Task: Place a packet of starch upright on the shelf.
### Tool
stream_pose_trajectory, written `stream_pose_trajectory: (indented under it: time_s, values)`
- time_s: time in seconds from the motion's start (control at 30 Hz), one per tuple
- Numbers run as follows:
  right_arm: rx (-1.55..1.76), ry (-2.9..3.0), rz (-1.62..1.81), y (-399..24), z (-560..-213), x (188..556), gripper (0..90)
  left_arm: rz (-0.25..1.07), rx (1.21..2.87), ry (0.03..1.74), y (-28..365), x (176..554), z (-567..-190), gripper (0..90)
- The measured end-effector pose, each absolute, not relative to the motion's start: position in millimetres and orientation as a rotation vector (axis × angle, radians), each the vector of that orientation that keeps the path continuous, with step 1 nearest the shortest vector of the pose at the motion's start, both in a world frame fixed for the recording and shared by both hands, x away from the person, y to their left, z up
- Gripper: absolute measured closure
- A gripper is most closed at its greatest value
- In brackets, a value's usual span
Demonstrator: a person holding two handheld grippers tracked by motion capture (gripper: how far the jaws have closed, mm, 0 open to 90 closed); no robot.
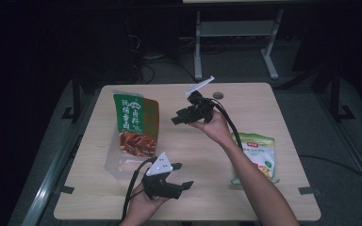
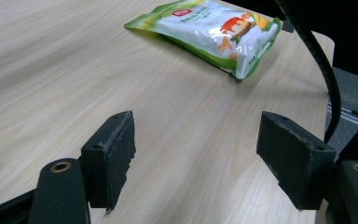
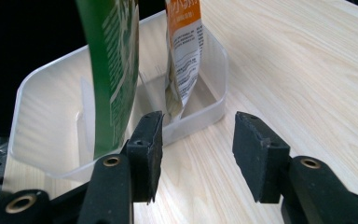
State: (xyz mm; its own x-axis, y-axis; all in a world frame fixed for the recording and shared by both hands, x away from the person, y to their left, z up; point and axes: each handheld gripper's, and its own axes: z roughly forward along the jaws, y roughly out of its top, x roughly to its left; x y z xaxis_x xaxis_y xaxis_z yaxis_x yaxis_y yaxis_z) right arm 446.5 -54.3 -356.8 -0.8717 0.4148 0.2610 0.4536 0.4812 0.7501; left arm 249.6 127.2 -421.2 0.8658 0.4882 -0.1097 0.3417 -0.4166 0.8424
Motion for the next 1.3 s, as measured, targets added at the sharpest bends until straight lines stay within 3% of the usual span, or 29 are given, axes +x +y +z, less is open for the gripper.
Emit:
stream_pose_trajectory:
  time_s: [1.3]
  values:
    - [-0.939,-2.666,-1.314,-157.4,-362.6,399.6,39.9,0.178,2.090,0.626,119.8,251.6,-424.7,25.5]
